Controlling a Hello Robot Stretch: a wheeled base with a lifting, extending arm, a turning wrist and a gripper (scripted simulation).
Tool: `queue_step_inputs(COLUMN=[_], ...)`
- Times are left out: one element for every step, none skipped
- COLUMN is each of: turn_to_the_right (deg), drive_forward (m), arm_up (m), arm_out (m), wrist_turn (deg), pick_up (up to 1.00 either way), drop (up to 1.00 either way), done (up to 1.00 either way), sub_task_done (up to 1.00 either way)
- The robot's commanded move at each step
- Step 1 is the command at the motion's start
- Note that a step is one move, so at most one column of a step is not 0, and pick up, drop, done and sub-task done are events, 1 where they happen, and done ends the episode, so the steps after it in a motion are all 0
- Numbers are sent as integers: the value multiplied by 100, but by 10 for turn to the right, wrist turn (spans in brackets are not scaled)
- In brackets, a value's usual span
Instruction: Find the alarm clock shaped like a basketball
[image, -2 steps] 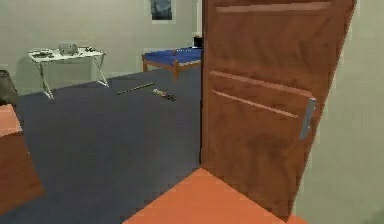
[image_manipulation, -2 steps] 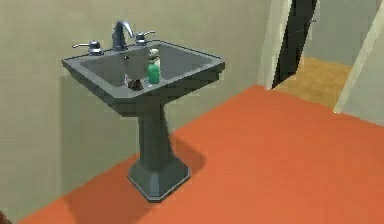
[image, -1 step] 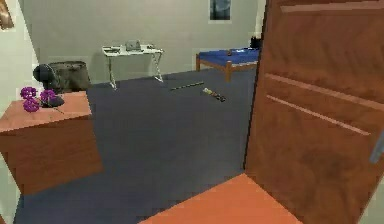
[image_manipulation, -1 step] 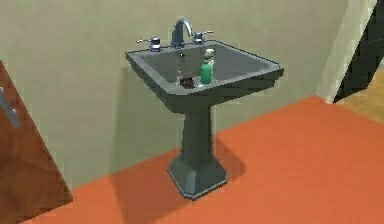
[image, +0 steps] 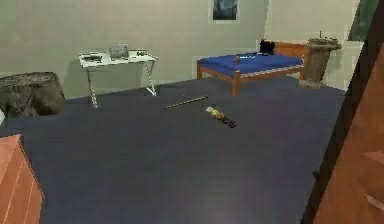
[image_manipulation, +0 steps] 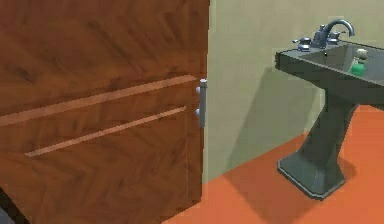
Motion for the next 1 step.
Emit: queue_step_inputs(turn_to_the_right=[-30], drive_forward=[0], arm_up=[0], arm_out=[0], wrist_turn=[0], pick_up=[0], drop=[0], done=[0], sub_task_done=[0])
